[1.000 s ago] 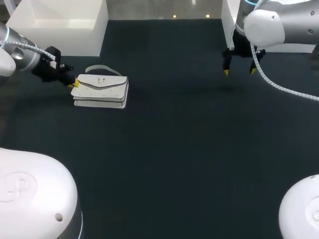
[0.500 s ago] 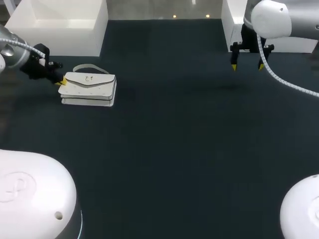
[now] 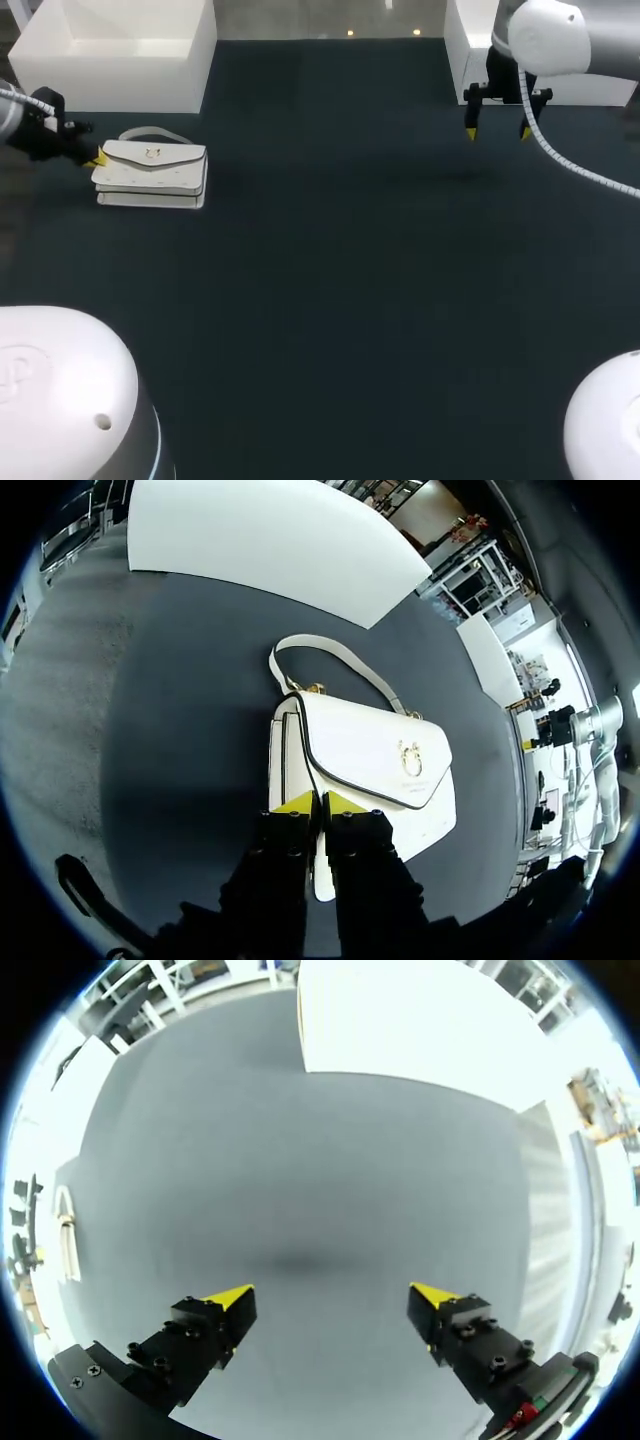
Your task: Pick up the bag, open it, inspect its contents, close it, and place it on the opposite side
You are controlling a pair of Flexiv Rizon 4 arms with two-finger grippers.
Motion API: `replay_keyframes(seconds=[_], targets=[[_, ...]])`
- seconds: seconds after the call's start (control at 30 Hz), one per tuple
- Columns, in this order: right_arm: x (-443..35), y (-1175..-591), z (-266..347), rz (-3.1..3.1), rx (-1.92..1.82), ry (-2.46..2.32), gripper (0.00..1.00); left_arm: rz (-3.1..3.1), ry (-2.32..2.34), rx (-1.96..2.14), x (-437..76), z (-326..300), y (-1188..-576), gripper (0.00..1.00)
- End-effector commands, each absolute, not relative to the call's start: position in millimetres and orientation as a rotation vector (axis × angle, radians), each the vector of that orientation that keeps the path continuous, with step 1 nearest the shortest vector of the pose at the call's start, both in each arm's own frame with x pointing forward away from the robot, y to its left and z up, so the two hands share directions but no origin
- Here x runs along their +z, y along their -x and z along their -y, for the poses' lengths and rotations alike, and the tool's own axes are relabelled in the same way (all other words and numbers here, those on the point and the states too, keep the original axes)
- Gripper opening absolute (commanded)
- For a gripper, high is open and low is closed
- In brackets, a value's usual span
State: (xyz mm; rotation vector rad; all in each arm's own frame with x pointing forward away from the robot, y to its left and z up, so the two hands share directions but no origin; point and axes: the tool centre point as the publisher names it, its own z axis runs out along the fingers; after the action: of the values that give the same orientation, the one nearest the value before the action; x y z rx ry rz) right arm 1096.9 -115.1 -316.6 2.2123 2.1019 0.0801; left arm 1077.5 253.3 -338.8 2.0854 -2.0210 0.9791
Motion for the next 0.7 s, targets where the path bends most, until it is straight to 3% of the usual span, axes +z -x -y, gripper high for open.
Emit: replay_keyframes(seconds=[0.03, 0.7], targets=[[-315.8, -1096.2, 114.7, -2.099, 0.078, -2.213, 1.0, 1.999, -2.072, 0.992, -341.4, -268.5, -1085.8, 0.0], [-315.8, -1096.2, 114.7, -2.099, 0.078, -2.213, 1.0, 2.002, -2.082, 0.987, -334.9, -330.2, -1104.6, 0.0]])
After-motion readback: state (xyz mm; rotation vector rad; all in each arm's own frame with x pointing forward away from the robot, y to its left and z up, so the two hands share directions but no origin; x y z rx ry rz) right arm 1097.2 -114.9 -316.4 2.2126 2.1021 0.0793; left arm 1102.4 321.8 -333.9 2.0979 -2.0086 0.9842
